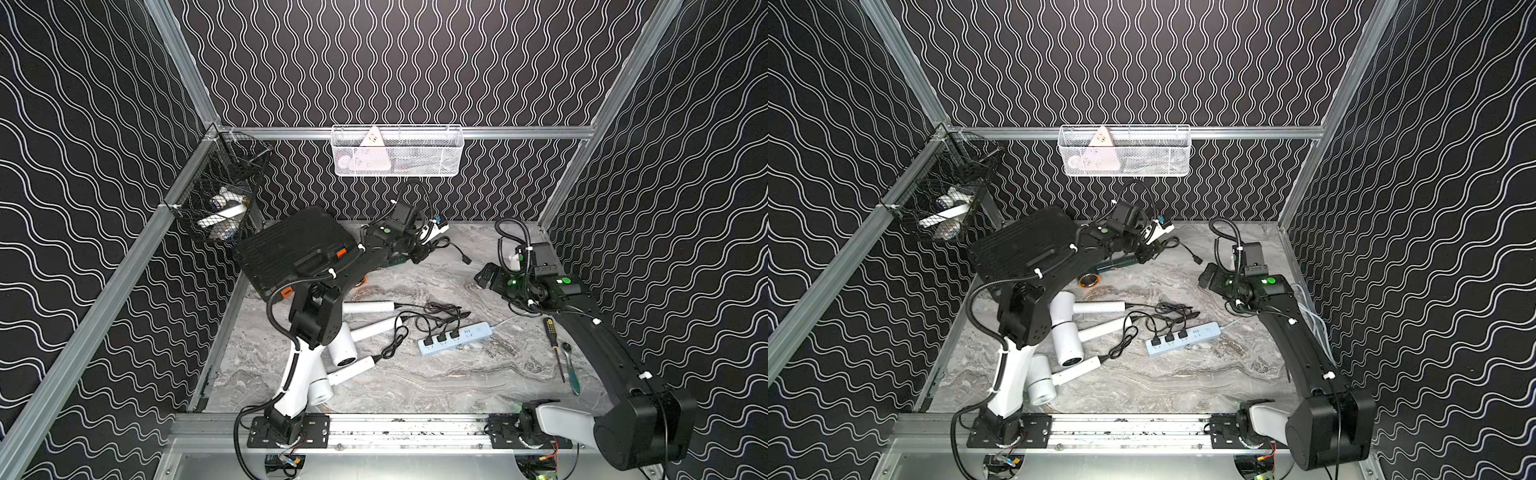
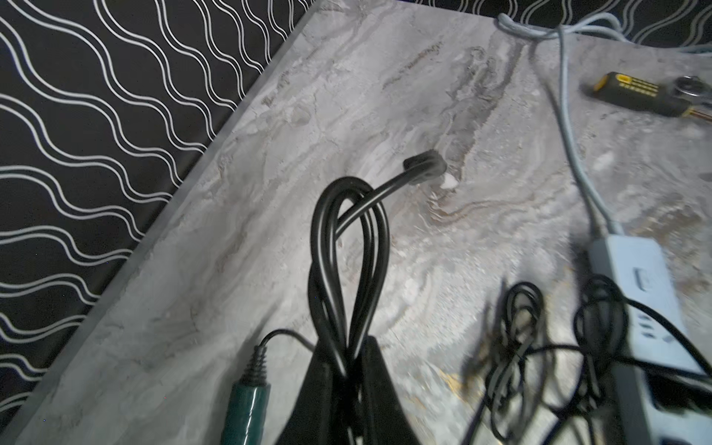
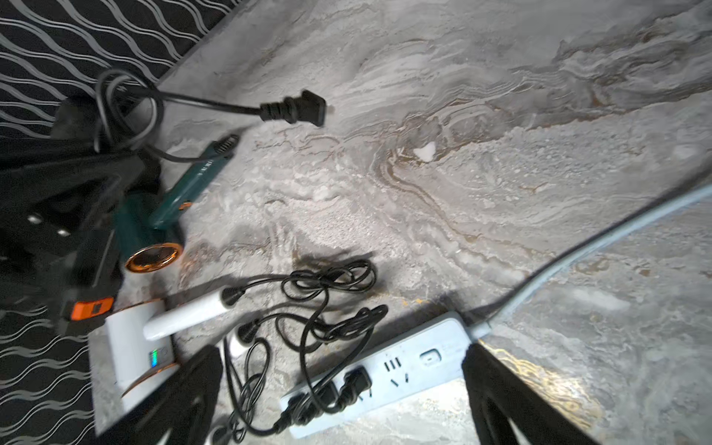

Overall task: Charge the blow dryers
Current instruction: Pick up the plug from the center of the board.

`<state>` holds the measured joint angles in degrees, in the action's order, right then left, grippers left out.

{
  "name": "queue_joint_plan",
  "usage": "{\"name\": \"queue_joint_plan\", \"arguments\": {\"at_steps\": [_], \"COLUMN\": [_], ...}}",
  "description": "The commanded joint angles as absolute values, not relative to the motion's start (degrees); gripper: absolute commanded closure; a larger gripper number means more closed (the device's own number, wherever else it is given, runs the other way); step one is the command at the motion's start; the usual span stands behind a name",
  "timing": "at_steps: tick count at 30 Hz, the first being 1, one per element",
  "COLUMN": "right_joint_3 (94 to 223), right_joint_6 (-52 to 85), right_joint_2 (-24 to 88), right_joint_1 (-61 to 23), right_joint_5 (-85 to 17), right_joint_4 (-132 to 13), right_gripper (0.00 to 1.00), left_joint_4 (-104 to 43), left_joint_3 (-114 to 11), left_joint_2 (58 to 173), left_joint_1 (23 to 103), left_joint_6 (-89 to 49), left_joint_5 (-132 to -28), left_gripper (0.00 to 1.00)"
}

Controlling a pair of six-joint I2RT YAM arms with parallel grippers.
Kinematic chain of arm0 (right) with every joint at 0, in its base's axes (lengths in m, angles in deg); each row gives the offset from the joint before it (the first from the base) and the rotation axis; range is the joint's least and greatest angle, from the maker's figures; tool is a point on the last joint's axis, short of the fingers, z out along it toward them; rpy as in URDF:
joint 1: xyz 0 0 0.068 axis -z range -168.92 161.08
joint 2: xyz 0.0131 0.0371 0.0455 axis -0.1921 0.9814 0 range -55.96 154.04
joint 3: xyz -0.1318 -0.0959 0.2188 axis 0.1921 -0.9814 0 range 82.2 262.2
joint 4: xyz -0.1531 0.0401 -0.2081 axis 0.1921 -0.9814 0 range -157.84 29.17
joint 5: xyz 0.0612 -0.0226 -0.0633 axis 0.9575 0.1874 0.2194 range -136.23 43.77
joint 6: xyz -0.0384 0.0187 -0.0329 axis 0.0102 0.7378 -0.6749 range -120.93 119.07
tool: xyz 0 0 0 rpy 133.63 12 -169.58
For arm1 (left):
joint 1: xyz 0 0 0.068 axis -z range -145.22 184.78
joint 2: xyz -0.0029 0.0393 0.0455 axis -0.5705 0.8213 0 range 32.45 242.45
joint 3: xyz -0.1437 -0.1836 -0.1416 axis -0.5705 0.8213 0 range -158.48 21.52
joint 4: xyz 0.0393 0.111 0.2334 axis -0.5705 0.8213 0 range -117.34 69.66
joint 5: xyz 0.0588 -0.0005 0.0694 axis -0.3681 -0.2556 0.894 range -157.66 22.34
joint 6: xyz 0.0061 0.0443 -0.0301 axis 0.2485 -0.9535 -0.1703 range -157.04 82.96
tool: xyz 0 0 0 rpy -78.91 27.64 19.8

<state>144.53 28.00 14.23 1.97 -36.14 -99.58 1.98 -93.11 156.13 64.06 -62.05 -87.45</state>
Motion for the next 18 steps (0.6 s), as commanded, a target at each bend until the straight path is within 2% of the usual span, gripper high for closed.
{"name": "queue_joint_plan", "arguments": {"at_steps": [1,7,14,18], "right_joint_3": [143.9,140.5,137.8,138.9], "right_joint_6": [25.6,23.3,16.8,15.6], "right_joint_2": [12.8,9.4,3.4,6.0], "right_joint_1": [1.9,-0.1,-19.0,-20.9], "right_joint_5": [-30.3,-22.9,-37.0,-37.1], "right_joint_4": [-99.7,-101.7,-97.6,-95.9], "right_gripper": [0.0,0.0,0.0,0.0], "left_joint_4": [1.6,-1.7,-6.4,-12.5], "left_joint_3": [-85.7,-72.0,-65.9,-59.0], "left_joint_2": [150.0,140.1,136.3,133.6], "left_joint_1": [64.0,63.9,63.9,63.7], "left_joint_6": [-61.4,-60.7,-61.5,-62.8], "left_joint_5": [-88.2,-87.9,-90.2,-92.3], "left_gripper": [1.0,1.0,1.0,1.0]}}
